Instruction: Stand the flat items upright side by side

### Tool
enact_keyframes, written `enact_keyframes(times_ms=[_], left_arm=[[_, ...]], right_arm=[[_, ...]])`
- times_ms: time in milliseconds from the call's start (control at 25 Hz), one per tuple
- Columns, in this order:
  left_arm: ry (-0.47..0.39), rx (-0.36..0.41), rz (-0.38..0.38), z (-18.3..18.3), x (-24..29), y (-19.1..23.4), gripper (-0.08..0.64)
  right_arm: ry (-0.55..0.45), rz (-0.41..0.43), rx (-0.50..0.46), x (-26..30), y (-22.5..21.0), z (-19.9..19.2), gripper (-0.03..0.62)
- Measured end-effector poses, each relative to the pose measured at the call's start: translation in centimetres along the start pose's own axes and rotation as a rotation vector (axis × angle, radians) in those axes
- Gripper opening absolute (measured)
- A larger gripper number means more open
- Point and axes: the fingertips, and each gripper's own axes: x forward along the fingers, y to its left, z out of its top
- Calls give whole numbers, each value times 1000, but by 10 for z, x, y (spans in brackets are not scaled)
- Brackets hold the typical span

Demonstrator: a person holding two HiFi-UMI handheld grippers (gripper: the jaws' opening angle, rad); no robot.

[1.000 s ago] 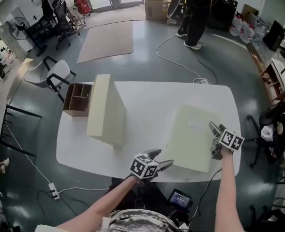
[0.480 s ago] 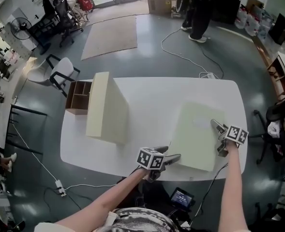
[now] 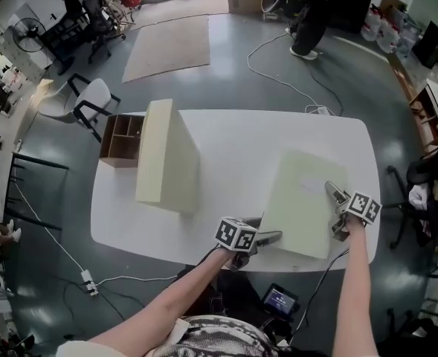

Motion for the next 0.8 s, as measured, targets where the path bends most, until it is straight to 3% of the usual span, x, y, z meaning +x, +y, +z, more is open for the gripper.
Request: enact_keyframes(times_ms=[400, 800], left_arm=[[82, 208, 30, 1, -19, 4, 379], [79, 468, 144, 31, -40, 17, 382]], right_arm=[[-137, 95, -108, -25, 54, 13, 360], [-264, 241, -254, -65, 122, 39, 327]])
